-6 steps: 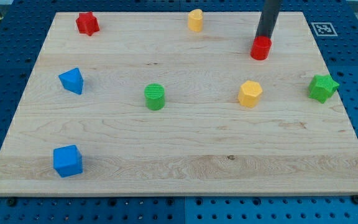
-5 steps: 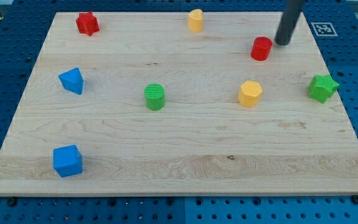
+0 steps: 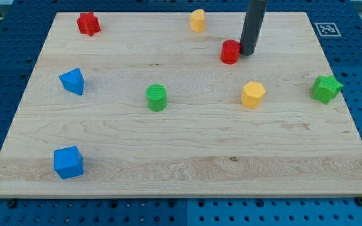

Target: Move the red circle diagonal to the green circle

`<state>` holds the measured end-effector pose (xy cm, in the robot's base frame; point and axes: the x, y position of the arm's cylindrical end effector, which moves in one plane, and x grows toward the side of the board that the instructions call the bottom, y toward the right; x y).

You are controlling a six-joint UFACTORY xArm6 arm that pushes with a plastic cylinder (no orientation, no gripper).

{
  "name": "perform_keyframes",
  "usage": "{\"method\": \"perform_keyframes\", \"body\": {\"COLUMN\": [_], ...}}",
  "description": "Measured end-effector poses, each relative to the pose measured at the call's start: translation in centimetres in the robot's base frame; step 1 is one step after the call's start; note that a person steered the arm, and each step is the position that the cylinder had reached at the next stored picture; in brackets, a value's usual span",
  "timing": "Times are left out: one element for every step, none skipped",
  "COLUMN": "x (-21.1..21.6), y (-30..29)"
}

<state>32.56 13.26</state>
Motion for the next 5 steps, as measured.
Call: {"method": "perform_keyframes", "body": {"x": [0.0,-1.7,-3.1,-3.0,-3.0], "y": [0.0,0.0,0.0,-0.3,-3.9]}}
